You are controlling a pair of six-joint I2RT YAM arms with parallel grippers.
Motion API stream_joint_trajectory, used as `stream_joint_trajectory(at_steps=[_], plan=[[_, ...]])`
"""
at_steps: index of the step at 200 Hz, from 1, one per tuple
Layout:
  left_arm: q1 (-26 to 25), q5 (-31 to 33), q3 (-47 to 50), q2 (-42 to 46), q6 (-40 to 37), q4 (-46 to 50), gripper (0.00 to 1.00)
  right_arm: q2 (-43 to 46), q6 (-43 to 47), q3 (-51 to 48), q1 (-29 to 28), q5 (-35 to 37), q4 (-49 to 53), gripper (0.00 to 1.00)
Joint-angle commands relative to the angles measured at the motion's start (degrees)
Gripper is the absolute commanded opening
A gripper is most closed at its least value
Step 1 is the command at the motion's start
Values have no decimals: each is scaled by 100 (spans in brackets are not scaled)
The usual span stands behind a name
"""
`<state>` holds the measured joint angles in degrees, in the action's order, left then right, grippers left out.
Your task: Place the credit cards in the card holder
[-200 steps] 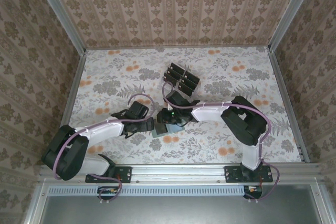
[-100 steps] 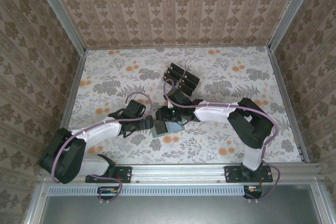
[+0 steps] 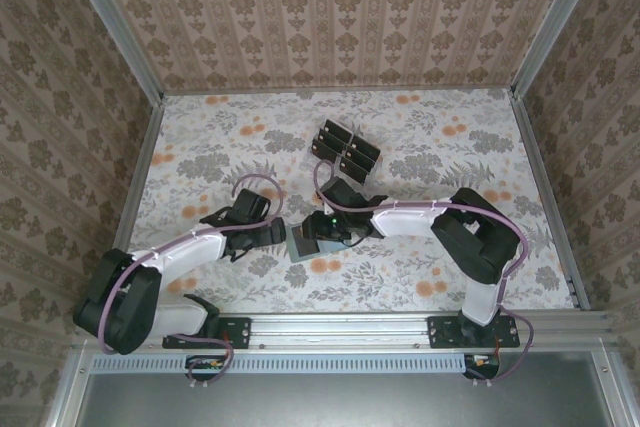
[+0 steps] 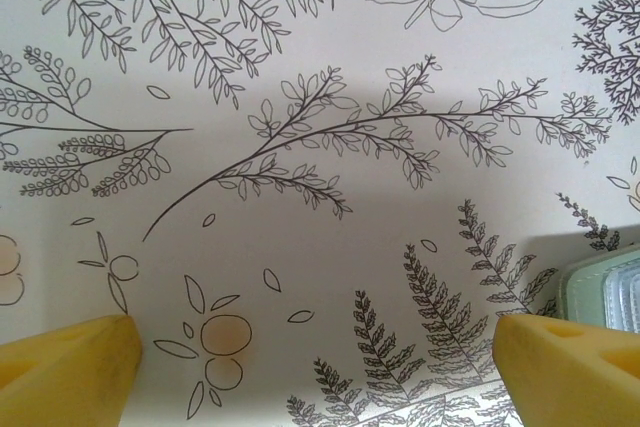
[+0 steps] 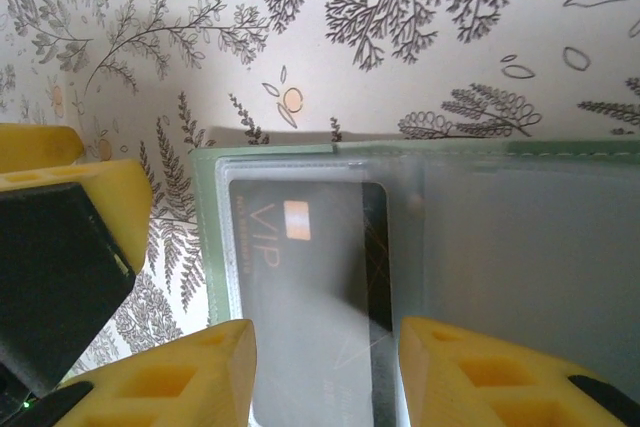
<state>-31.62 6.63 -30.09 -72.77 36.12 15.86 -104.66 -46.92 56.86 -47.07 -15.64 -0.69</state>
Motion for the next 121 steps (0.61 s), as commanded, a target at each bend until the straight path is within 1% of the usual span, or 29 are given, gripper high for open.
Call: stream_joint_trajectory(at_steps=[1, 121], plan=[[68, -15, 82, 122, -159, 33, 100, -38, -119, -41, -78, 59, -45, 43], [138, -118, 130, 132, -193, -48, 100, -287, -346, 162, -275, -19, -230, 42]])
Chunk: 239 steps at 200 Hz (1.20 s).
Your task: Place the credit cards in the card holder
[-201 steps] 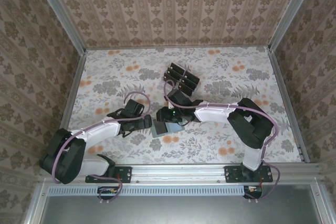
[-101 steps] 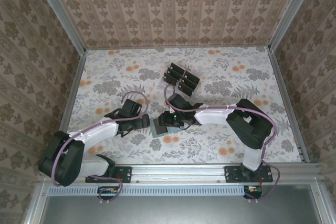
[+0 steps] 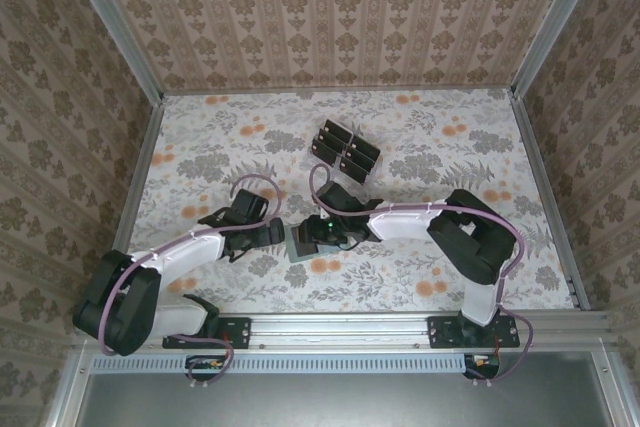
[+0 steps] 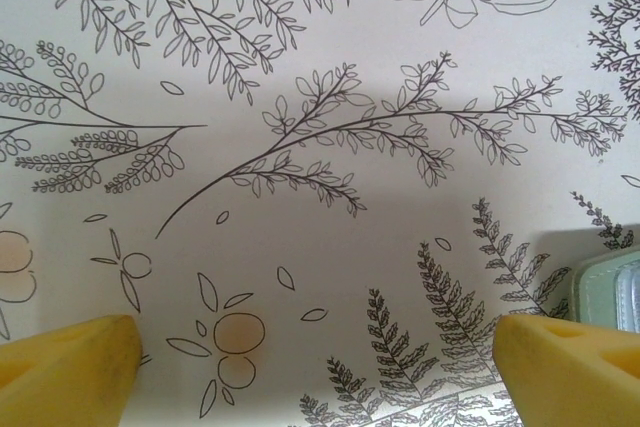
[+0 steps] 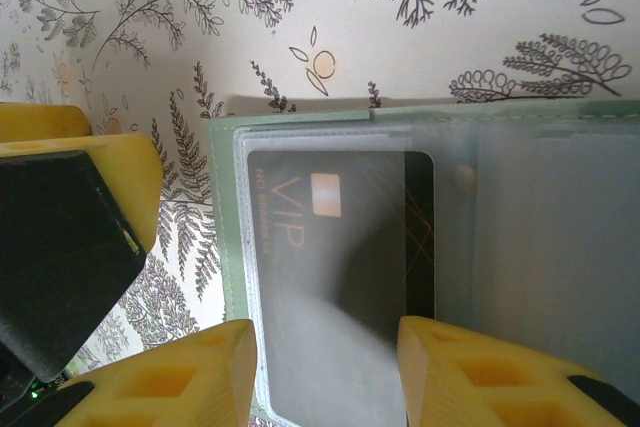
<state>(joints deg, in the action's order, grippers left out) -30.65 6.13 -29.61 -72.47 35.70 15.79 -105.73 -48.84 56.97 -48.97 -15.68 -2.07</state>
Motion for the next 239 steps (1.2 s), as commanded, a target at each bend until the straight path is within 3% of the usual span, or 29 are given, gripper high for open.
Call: stream_joint_trajectory(at_steps=[1, 106, 239], plan=[[42, -73, 84, 101, -151, -41, 100, -182, -153, 154, -85, -14, -97, 42], [51, -191, -13, 278, -174, 114, 100, 323, 202, 551, -122, 372, 536, 45], [20, 125, 44, 90, 24, 275, 100, -197, 415, 739, -121, 469, 795, 48]])
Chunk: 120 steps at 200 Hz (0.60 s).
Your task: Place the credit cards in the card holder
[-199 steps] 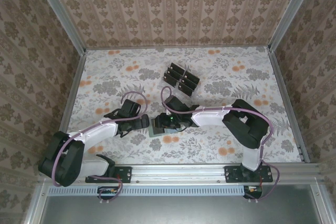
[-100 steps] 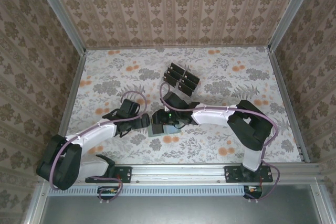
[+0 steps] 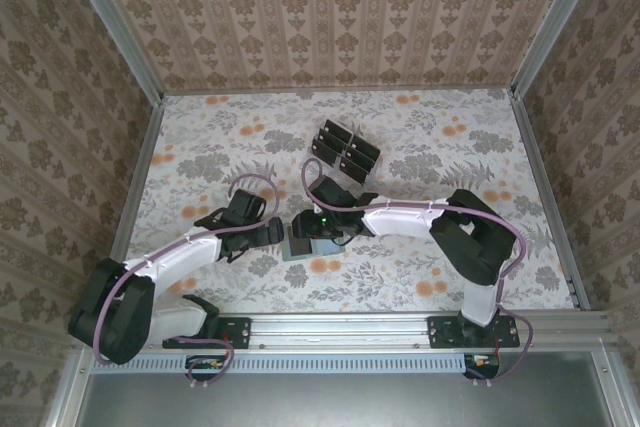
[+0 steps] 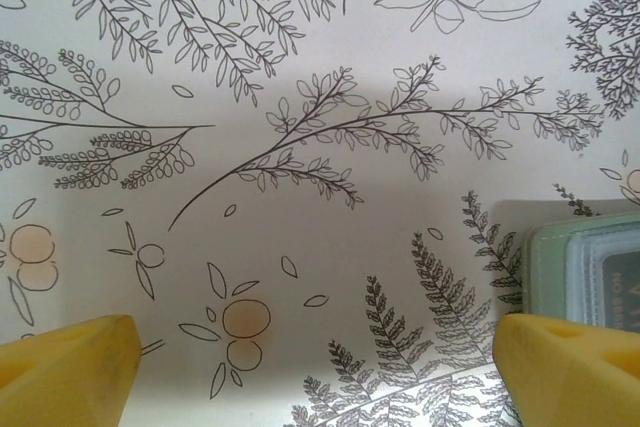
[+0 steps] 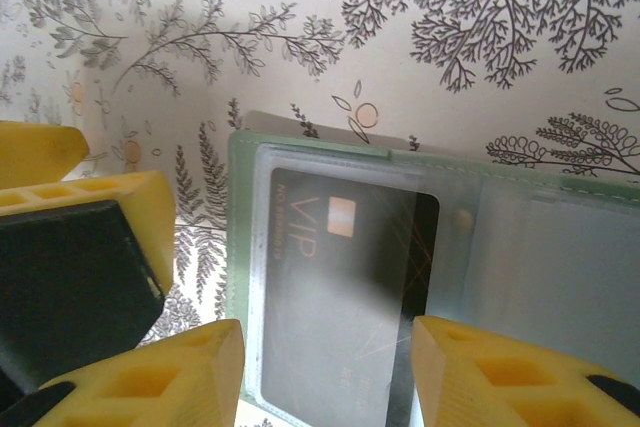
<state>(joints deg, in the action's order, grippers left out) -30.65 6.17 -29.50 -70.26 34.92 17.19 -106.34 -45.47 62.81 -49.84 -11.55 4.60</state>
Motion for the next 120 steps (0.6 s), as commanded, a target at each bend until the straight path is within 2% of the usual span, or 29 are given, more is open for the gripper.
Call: stream_joint_trajectory(at_steps=[1, 120], plan=[[22, 116, 32, -134, 107, 131, 100, -138, 76, 154, -34, 56, 129, 48], [-107, 103, -127, -616, 182, 79, 100, -341, -46, 201, -43, -134, -20, 48]])
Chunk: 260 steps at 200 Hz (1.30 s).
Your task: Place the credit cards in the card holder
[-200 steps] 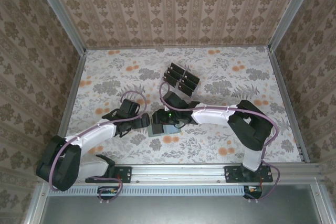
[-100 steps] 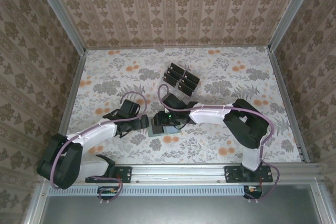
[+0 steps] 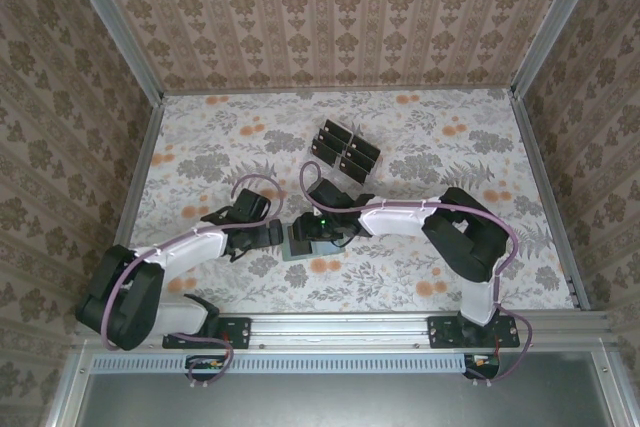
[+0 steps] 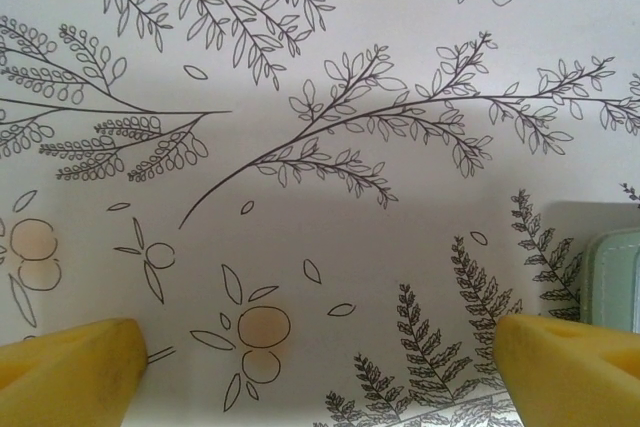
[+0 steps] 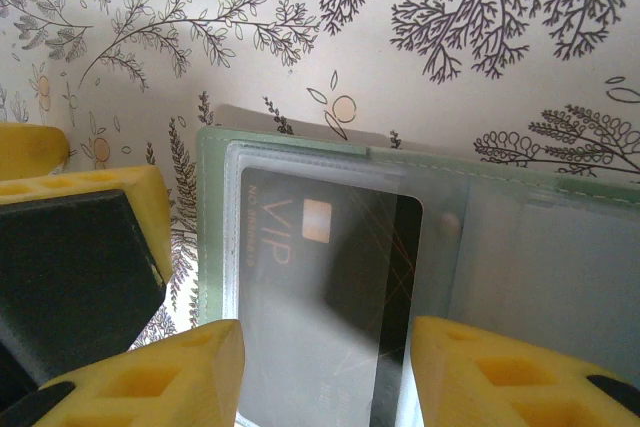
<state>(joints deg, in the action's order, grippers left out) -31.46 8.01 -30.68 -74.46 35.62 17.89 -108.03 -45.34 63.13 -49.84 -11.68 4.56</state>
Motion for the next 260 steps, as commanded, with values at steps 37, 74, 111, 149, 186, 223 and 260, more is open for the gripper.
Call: stream_joint_trajectory(at_steps=[37, 74, 111, 149, 186, 223, 260], plan=[[-61, -90, -13, -189, 111, -14, 100, -182, -105, 218, -52, -212, -79, 48], [-62, -61, -118, -42, 46, 97, 100, 67, -28, 253, -43, -215, -11, 48], [-62, 1, -267, 419, -20, 375, 100, 645, 407, 216, 6, 215, 531, 49], [-148, 36, -342, 797, 92, 619, 100, 810, 1068, 325, 70, 663, 1276, 49], [-368, 157, -355, 907, 272, 712, 100, 642, 1429, 485, 106, 648, 1492, 49], [-560, 269, -369, 840, 391, 730, 100, 463, 1650, 528, 244, 735, 1575, 49], [-697, 333, -400, 727, 472, 694, 100, 274, 1786, 465, 377, 748, 1580, 49]])
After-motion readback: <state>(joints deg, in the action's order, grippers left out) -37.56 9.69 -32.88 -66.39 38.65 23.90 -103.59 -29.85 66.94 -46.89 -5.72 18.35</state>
